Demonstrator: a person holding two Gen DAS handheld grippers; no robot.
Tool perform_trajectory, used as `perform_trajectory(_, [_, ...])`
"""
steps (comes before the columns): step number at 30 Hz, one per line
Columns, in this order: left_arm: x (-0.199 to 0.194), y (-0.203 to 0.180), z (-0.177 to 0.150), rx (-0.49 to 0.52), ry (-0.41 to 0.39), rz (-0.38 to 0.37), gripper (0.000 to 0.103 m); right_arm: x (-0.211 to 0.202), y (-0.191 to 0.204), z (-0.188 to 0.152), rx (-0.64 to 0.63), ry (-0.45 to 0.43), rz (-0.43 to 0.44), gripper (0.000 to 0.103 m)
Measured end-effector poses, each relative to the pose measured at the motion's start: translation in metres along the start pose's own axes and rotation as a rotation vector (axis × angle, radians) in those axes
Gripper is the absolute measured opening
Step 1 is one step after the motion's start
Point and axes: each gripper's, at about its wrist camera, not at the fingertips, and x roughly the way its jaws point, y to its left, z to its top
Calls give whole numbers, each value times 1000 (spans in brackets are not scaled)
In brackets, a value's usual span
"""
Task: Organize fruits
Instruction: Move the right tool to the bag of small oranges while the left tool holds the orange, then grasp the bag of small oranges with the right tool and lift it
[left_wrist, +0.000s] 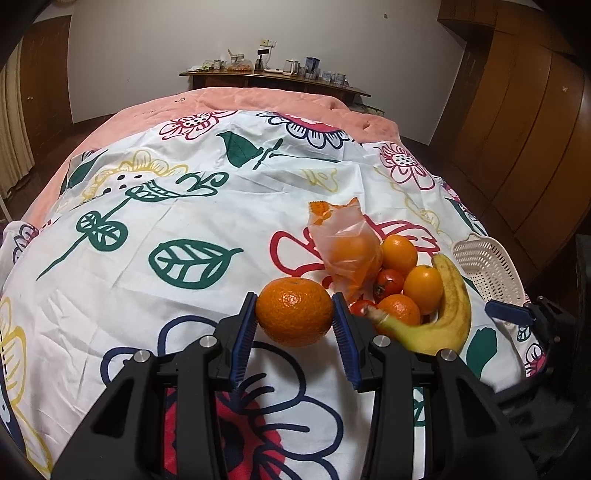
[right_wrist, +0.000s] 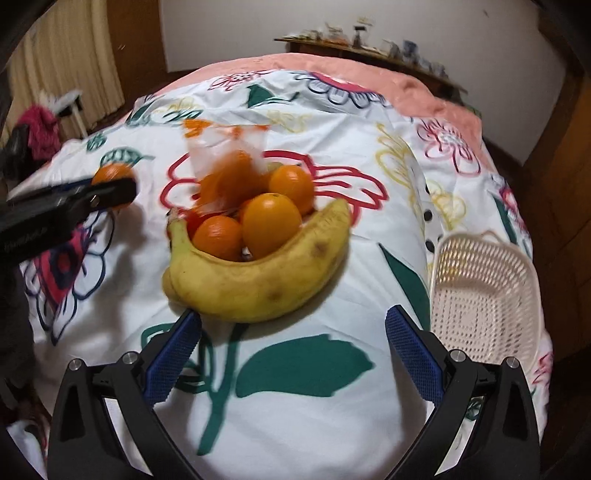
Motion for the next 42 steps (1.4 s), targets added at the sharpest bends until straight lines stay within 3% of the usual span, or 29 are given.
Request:
perform_trajectory(6, [-3,1,-1,-5,-7,-3,42,-3,-59,0,191,-17,-88,98])
perform_trajectory(10, [-3,1,-1,-4,-6,-2,42,-6,-93,-2,340,-14,-18,98])
perform_trajectory(21, [-5,-1,-1,-3,-9,-8,42,-26,-50,41,151,-60,39,98])
perform_trajectory(27, [-3,4,-3,-16,-5,-6,42,-31,-38,73,143,-91,157,98])
perform_trajectory(34, [-8,9,-4,-16,-18,-12,42,9,13,104,74,-3,287,98])
perform_trajectory(42, [-5,23,-12,-43,-7,-19,42,51,50,127,-11,89,235,98])
